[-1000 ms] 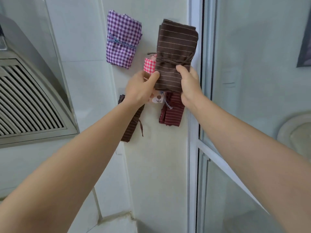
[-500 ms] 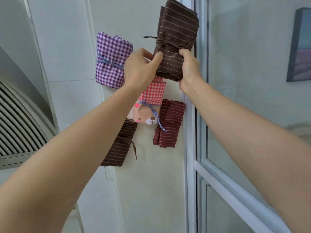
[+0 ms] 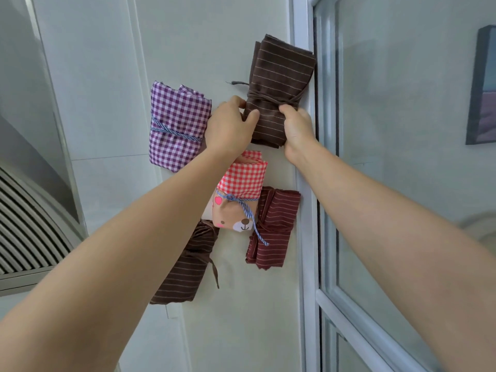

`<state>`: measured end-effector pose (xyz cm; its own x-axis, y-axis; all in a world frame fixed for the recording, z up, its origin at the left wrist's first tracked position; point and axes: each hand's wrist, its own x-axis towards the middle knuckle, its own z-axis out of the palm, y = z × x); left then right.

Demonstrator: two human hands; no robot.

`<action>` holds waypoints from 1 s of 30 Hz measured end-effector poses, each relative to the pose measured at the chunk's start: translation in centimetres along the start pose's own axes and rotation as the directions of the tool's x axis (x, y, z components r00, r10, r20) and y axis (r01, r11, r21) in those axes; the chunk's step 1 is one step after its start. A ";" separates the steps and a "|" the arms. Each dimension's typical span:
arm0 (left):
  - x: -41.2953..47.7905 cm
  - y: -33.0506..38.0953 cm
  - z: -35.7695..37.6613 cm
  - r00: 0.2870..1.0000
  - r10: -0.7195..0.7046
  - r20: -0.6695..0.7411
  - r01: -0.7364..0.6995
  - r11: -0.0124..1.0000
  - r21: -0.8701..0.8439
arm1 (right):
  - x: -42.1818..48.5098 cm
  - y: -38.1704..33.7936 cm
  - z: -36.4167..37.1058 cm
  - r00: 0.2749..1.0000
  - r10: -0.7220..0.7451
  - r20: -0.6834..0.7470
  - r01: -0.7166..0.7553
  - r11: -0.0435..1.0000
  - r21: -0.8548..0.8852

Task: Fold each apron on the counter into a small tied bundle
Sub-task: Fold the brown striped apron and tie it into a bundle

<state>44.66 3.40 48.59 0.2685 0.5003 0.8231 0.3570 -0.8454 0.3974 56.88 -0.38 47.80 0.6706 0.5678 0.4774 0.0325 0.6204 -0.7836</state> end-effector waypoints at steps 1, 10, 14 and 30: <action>0.2 0.0 0.2 1.000 0.000 -0.003 0.001 1.000 0.008 | 0.2 0.0 0.0 1.000 -0.002 0.001 0.002 1.000 -0.003; 1.0 0.3 0.7 0.997 0.045 -0.068 -0.042 0.999 0.034 | 0.3 -0.3 -0.3 0.999 -0.028 0.040 0.029 0.999 -0.032; 0.5 0.2 1.0 0.999 0.013 -0.032 -0.011 0.996 0.088 | -0.6 0.3 -1.0 0.997 0.060 0.040 -0.058 0.998 -0.039; -2.8 1.5 0.4 0.993 0.045 -0.113 -0.021 0.977 0.210 | -4.4 2.2 -3.0 0.995 0.094 0.033 -0.086 0.980 -0.178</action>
<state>44.79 0.78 46.76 0.1817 0.4370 0.8809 0.5314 -0.7974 0.2859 56.18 -3.13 42.79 0.6459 0.6409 0.4148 0.1062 0.4626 -0.8802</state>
